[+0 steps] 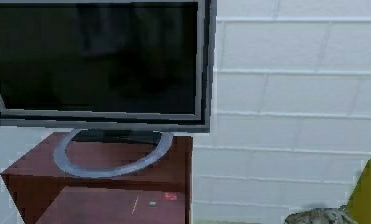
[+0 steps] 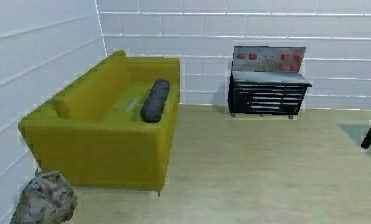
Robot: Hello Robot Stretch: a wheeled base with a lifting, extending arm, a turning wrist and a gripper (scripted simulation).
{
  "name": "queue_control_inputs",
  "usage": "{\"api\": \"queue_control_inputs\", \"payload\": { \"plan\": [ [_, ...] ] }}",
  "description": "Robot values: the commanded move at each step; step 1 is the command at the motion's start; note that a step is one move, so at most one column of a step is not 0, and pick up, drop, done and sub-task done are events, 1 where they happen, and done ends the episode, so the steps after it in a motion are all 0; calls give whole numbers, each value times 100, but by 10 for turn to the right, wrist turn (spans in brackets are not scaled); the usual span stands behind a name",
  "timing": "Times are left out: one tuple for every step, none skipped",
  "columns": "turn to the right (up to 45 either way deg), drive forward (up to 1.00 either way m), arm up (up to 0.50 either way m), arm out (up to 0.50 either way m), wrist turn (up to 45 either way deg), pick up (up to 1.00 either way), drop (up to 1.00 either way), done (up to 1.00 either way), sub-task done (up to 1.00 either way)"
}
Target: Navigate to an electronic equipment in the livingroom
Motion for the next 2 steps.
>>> {"api": "queue_control_inputs", "payload": {
  "plan": [
    [-210, 0, 0, 0, 0, 0, 0, 0, 0],
    [0, 0, 0, 0, 0, 0, 0, 100, 0]
  ]
}}
